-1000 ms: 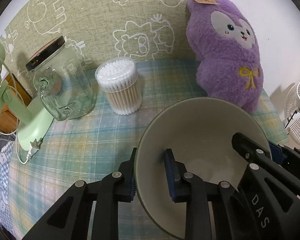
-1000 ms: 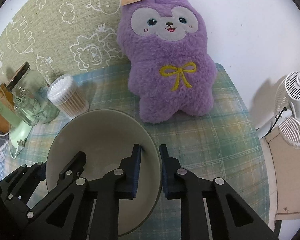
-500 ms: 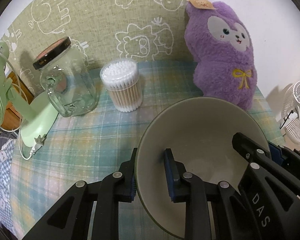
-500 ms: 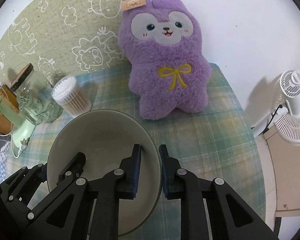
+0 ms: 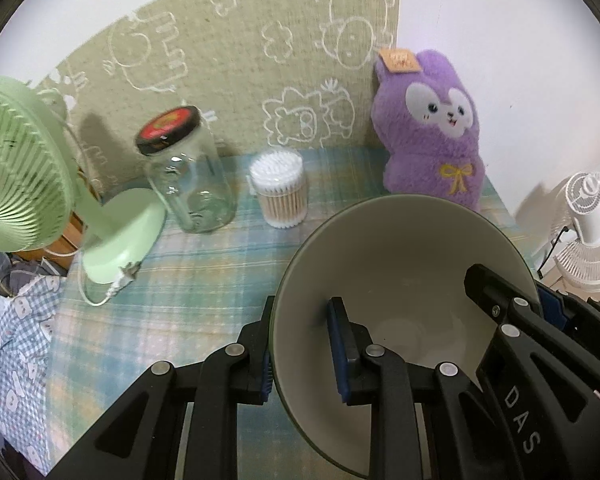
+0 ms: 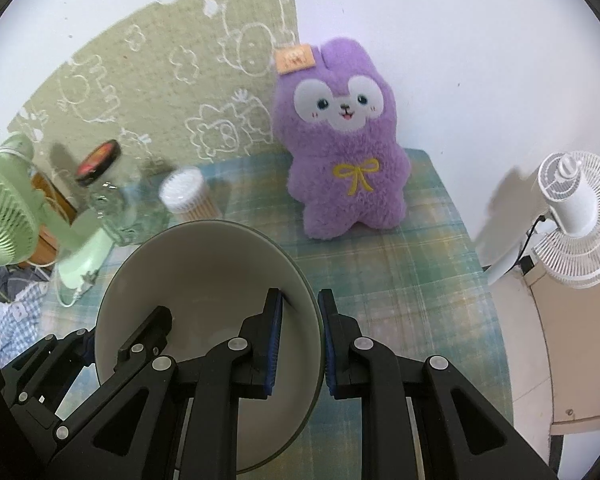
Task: Organize plates and bowls
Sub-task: 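Lift the gripped bowl and carry it toward the plate stack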
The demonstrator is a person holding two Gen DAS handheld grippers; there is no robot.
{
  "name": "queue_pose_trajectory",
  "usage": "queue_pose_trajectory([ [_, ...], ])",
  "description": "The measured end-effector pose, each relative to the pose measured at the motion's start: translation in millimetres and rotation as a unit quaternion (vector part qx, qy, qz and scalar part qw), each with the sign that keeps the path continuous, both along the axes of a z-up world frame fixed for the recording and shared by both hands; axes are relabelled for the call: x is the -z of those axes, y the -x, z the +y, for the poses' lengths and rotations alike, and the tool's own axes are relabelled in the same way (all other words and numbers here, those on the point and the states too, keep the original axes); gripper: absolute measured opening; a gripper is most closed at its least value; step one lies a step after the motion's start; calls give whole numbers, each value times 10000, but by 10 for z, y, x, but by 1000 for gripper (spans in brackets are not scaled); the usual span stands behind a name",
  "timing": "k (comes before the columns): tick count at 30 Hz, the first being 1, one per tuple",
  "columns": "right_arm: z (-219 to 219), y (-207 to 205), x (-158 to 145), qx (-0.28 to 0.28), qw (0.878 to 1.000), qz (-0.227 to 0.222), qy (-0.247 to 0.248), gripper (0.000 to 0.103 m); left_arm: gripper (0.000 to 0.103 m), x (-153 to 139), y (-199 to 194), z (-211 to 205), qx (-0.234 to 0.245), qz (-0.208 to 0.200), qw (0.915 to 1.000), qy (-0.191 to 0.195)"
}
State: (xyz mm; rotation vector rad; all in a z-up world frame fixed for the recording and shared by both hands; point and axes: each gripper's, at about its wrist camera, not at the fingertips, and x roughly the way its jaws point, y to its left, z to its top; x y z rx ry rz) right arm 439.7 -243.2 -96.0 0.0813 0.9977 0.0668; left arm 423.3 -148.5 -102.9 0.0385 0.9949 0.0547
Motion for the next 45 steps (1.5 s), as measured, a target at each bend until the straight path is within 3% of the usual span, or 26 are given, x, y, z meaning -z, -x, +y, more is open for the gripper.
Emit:
queue_pose_trajectory([
  [17,353,923,-643,125,9997,-228,21,21,22,-599,878,432,131,-269,9995,54],
  [27,774,1550,-958,266,9987,-423,111,22,21,-861,1455,899,246,-455,9985,173],
  [45,1610,2579,-813,201,9988,-444,90,21,22,-714,2424,1733,146,-528,9983,202],
])
